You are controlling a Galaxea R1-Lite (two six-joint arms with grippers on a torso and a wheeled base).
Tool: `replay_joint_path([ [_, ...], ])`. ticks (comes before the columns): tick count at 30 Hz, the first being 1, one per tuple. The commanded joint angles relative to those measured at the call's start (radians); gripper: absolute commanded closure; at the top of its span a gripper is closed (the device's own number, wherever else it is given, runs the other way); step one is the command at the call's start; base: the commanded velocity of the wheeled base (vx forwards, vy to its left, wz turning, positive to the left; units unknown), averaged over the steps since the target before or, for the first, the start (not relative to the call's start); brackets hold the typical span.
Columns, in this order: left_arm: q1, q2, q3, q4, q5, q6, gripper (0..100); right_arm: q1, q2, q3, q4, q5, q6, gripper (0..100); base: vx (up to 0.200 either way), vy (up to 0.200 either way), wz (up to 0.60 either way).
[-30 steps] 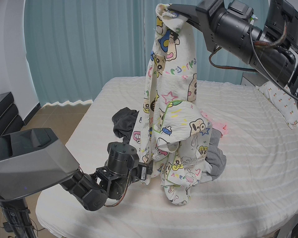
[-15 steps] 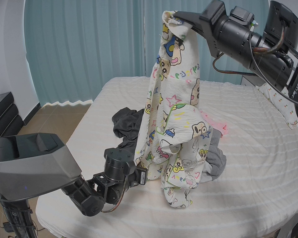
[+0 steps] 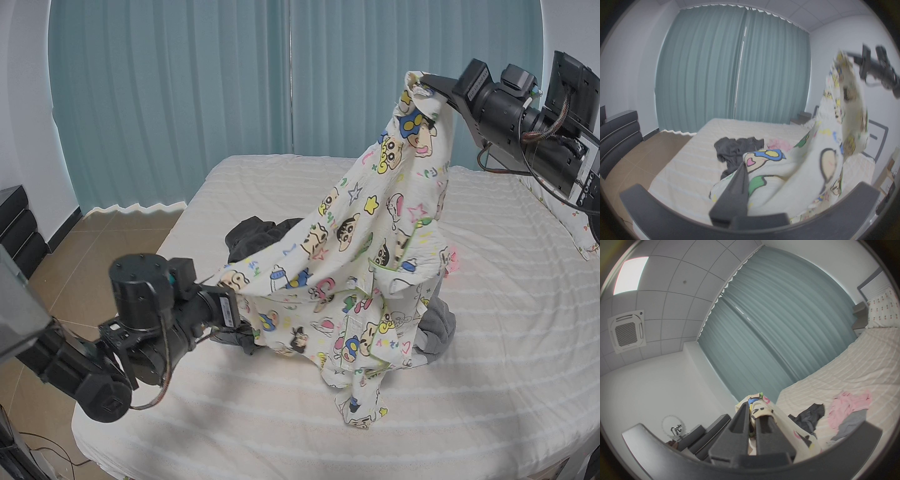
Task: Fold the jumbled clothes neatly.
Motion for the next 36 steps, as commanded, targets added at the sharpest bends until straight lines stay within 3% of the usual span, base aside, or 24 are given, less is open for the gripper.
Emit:
replay_joint_path([
  [1, 0.029, -0.116, -0.012, 0.075, -0.009, -0.012, 100, -0.055, 0.003, 0.027, -0.004, 0.000, 0.014, 100, 0.000, 0.000, 0.00],
  [6, 0.033, -0.136, -0.081, 0.109, -0.009, -0.017, 100, -0.056, -0.012, 0.021, -0.007, 0.002, 0.041, 100, 0.000, 0.000, 0.00],
  [10, 0.055, -0.170, -0.216, 0.186, -0.009, -0.047, 100, -0.056, -0.052, -0.030, -0.007, 0.016, 0.070, 100, 0.000, 0.000, 0.00],
  [14, 0.050, -0.237, -0.294, 0.318, -0.011, -0.149, 100, -0.047, -0.077, -0.064, -0.009, 0.022, 0.122, 100, 0.000, 0.000, 0.00],
  [18, 0.062, -0.257, -0.335, 0.321, -0.007, -0.238, 100, -0.053, -0.092, -0.099, -0.023, 0.022, 0.188, 100, 0.000, 0.000, 0.00],
  [24, 0.072, -0.259, -0.302, 0.319, -0.003, -0.259, 100, -0.052, -0.106, -0.088, -0.032, 0.020, 0.250, 100, 0.000, 0.000, 0.00],
  [25, 0.067, -0.257, -0.226, 0.318, -0.009, -0.258, 100, -0.049, -0.110, 0.025, -0.035, 0.023, 0.277, 100, 0.000, 0.000, 0.00],
  [31, 0.066, -0.197, -0.168, 0.318, -0.009, -0.304, 100, -0.050, -0.101, 0.169, -0.050, 0.031, 0.350, 100, 0.000, 0.000, 0.00],
  [36, 0.044, -0.185, -0.110, 0.316, -0.009, -0.362, 100, -0.047, -0.109, 0.290, -0.069, 0.050, 0.356, 100, 0.000, 0.000, 0.00],
])
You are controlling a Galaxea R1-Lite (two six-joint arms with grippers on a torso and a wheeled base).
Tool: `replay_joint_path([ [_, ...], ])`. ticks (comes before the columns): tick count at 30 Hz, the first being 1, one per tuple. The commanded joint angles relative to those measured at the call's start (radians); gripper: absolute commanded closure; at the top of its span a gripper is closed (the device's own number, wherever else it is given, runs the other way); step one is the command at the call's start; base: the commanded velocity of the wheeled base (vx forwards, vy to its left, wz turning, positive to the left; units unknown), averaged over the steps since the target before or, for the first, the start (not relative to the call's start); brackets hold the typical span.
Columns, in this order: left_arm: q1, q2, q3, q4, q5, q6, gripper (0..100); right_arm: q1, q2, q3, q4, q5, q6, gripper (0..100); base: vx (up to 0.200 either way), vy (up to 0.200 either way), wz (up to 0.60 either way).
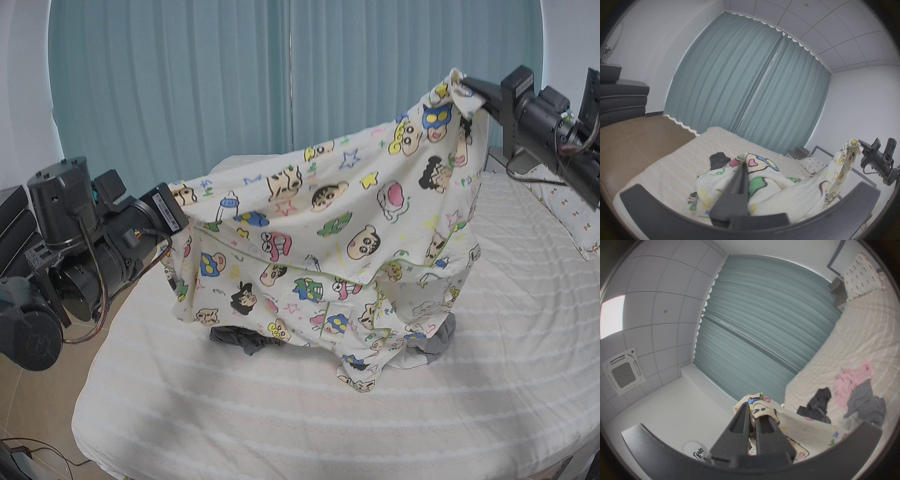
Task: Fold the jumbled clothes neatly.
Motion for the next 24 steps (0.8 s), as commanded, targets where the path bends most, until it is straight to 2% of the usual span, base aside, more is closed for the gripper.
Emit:
replay_joint_path([
  [1, -0.021, 0.041, 0.088, -0.002, -0.001, -0.044, 100, 0.000, -0.007, 0.145, -0.034, 0.024, 0.021, 100, 0.000, 0.000, 0.00],
  [6, -0.025, 0.035, 0.102, -0.010, 0.001, -0.046, 100, -0.003, -0.015, 0.164, -0.102, 0.027, 0.021, 100, 0.000, 0.000, 0.00],
  [13, -0.075, 0.038, 0.177, -0.057, 0.005, -0.043, 100, 0.026, -0.033, 0.244, -0.105, 0.037, 0.024, 100, 0.000, 0.000, 0.00],
  [19, -0.075, 0.041, 0.182, -0.097, 0.007, -0.037, 100, 0.029, -0.051, 0.247, -0.105, 0.038, 0.053, 100, -0.200, 0.000, 0.00],
  [24, -0.075, 0.033, 0.182, -0.102, 0.007, -0.037, 100, 0.033, -0.108, 0.240, -0.105, 0.075, 0.064, 100, -0.200, 0.000, 0.00],
])
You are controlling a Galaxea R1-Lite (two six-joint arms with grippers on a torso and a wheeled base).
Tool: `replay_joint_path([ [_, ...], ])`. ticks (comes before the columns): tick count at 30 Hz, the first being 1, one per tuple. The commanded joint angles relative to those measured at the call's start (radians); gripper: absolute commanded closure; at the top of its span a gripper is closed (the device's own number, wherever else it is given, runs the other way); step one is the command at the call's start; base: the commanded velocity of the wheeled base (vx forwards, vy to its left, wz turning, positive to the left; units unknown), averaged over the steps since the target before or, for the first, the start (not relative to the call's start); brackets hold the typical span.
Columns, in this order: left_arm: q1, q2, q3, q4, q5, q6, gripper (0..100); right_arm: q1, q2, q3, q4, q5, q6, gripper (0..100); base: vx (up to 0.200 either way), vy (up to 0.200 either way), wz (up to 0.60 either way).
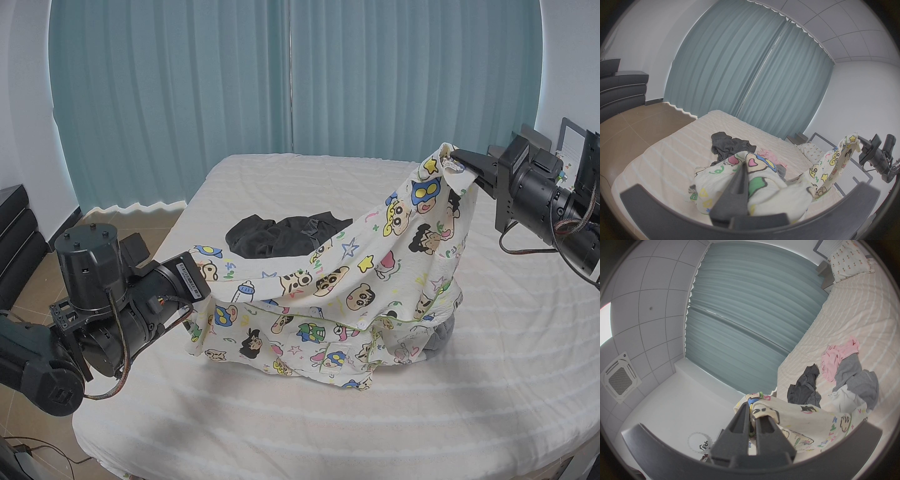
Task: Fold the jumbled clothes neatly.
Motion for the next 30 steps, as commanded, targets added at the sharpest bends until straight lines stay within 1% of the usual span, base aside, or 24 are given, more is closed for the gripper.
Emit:
replay_joint_path([
  [1, 0.000, -0.004, 0.002, -0.002, 0.001, 0.000, 100, 0.003, -0.046, -0.005, 0.000, 0.012, 0.001, 100, -0.200, 0.000, 0.00],
  [7, -0.001, -0.008, 0.000, -0.003, 0.005, 0.002, 100, 0.005, -0.070, -0.008, 0.000, 0.017, 0.000, 100, -0.200, 0.000, 0.00],
  [12, -0.007, -0.042, 0.000, -0.005, 0.005, 0.002, 100, 0.022, -0.109, -0.006, 0.000, 0.034, 0.001, 100, 0.000, 0.000, 0.00],
  [14, -0.007, -0.060, -0.001, -0.006, 0.004, 0.002, 100, 0.040, -0.135, -0.008, 0.000, 0.042, 0.000, 100, 0.000, 0.000, 0.00],
  [17, -0.007, -0.065, 0.000, -0.037, 0.004, -0.004, 100, 0.062, -0.149, -0.014, 0.000, 0.043, -0.003, 100, 0.000, 0.000, 0.00],
  [20, -0.007, -0.063, 0.011, -0.072, 0.001, -0.004, 100, 0.063, -0.146, -0.020, 0.000, 0.043, -0.003, 100, 0.000, 0.000, 0.00],
  [25, -0.013, -0.056, 0.022, -0.075, -0.004, -0.007, 100, 0.063, -0.132, -0.002, 0.000, 0.043, -0.002, 100, 0.000, 0.000, 0.00],
  [30, -0.032, -0.054, 0.026, -0.077, -0.006, -0.004, 100, 0.062, -0.130, 0.000, 0.000, 0.043, -0.002, 100, 0.000, -0.200, 0.00],
])
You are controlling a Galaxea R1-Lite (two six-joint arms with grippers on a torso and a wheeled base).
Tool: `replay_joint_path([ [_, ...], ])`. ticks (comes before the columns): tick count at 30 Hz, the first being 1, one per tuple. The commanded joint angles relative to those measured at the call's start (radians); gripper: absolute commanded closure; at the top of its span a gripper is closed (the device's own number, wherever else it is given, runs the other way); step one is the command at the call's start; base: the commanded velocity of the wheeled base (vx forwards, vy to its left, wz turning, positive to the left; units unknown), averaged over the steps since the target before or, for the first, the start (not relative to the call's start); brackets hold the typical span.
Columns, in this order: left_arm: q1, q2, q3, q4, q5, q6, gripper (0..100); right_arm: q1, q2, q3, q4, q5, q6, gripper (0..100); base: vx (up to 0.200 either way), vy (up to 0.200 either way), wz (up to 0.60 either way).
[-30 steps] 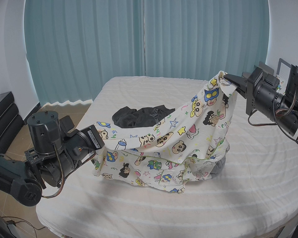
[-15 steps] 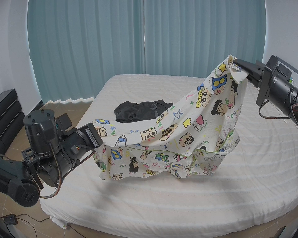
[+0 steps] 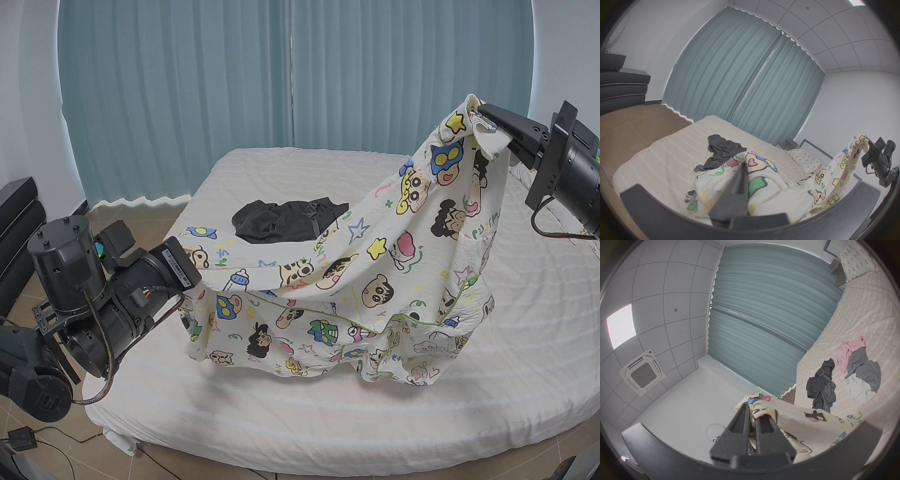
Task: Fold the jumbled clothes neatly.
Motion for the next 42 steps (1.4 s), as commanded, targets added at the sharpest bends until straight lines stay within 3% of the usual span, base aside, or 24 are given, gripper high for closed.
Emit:
replay_joint_path([
  [1, -0.015, 0.002, 0.002, -0.001, -0.001, 0.001, 100, 0.000, 0.001, 0.000, -0.001, 0.001, 0.000, 100, 0.000, -0.200, 0.00],
  [42, -0.101, 0.004, -0.030, -0.031, -0.004, 0.006, 100, -0.011, -0.048, -0.005, -0.001, -0.002, -0.006, 100, 0.000, -0.200, 0.00],
])
